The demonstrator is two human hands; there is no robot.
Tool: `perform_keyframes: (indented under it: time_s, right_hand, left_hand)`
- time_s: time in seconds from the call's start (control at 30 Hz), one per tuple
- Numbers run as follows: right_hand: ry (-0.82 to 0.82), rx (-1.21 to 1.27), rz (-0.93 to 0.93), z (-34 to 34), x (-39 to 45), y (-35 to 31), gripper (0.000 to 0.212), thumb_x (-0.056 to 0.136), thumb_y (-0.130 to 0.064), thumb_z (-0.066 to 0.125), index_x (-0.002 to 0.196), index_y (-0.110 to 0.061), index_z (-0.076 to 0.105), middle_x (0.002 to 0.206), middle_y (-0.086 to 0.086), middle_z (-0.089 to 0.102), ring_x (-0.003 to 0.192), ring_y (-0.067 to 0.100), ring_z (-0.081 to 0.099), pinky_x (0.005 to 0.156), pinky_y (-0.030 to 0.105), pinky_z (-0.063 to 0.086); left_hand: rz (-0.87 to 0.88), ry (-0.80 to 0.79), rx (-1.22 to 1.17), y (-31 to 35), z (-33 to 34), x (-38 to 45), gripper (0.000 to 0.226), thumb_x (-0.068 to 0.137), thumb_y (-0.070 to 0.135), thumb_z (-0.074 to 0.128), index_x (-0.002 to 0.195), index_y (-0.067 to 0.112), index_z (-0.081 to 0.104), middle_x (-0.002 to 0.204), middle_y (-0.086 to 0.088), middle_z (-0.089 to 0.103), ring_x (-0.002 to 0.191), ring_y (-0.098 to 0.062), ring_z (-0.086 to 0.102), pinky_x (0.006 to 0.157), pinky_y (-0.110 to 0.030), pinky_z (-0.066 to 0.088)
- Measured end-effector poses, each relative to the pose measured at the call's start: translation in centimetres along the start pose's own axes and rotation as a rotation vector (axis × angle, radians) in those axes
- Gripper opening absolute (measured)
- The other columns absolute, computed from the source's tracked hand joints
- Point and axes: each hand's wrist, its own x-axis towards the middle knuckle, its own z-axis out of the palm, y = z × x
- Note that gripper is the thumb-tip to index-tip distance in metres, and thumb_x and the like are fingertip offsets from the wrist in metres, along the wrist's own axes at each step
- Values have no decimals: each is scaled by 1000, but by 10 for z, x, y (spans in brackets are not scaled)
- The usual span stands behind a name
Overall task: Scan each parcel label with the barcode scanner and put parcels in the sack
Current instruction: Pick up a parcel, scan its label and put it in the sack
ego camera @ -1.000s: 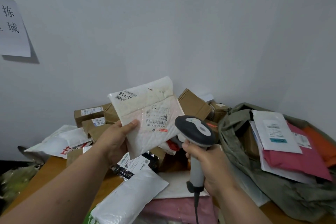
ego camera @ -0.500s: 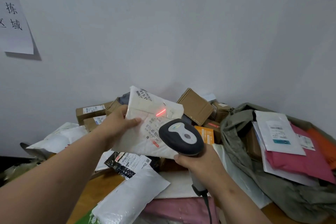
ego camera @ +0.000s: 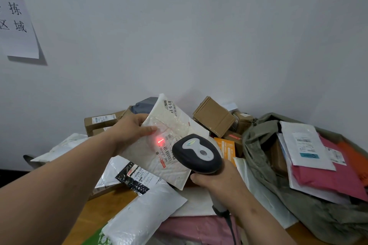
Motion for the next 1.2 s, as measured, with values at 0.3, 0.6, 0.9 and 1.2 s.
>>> perform_keyframes:
  time_s: [0.3,0.6,0.9,1.2]
  right_hand:
    - [-2,-22,31,-3,0,6,26,71,-15,76,96,-13,73,94,7,74,94,23,68,83,44,56]
    - [28,36,92,-28,-8,17,16,76,-7,75,91,-13,74,91,3,74,85,13,68,63,17,50]
    - [240,194,277,-79,-13,56,9,75,-14,76,84,-16,73,69,-8,65,66,7,57,55,21,43]
    - [530,382,426,-135,-21,101,9,77,-15,76,80,-21,70,83,8,70,87,24,66,81,46,57]
  left_hand:
    - [-3,-22,18,-4,8,1,20,97,13,61,115,7,68,98,-11,77,83,-27,75,63,-35,61]
    - [-13,3,16,1,38,4,14,96,17,62,107,19,69,91,-5,78,77,-27,76,59,-35,59]
    - [-142,87,-299,-17,109,40,16,100,12,55,109,16,67,110,-17,72,99,-40,67,86,-55,54]
    - [-260,13,-450,-10,211,96,20,99,10,43,113,9,58,105,-16,67,91,-35,62,76,-43,50]
